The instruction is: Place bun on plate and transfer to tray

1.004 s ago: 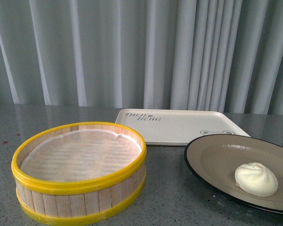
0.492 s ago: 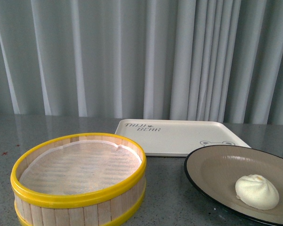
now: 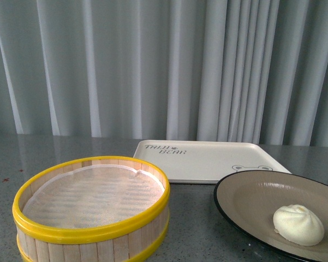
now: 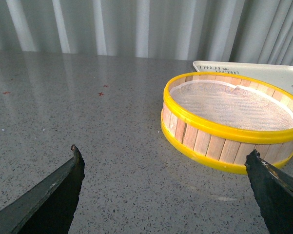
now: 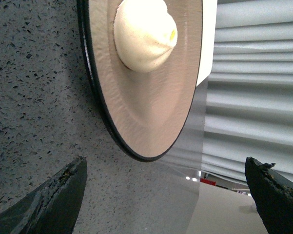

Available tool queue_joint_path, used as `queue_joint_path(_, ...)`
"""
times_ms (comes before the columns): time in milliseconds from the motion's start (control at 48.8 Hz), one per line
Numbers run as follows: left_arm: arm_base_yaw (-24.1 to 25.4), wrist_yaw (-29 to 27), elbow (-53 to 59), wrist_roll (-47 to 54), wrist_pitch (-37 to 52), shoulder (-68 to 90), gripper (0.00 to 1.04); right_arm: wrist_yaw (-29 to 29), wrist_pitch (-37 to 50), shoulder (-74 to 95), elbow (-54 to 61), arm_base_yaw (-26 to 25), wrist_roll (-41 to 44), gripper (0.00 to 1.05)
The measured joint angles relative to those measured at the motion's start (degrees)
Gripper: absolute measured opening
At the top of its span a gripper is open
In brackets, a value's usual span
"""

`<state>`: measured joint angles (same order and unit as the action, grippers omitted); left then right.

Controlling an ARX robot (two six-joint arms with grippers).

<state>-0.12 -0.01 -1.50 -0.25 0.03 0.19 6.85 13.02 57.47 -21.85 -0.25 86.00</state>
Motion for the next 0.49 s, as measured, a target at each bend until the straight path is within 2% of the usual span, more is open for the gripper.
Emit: queue_joint_path(492,0.02,0.00,0.00,0.00,0.00,0.00,0.98,2.05,7.41,6.12,2.64,-3.15,-0.98,0.96)
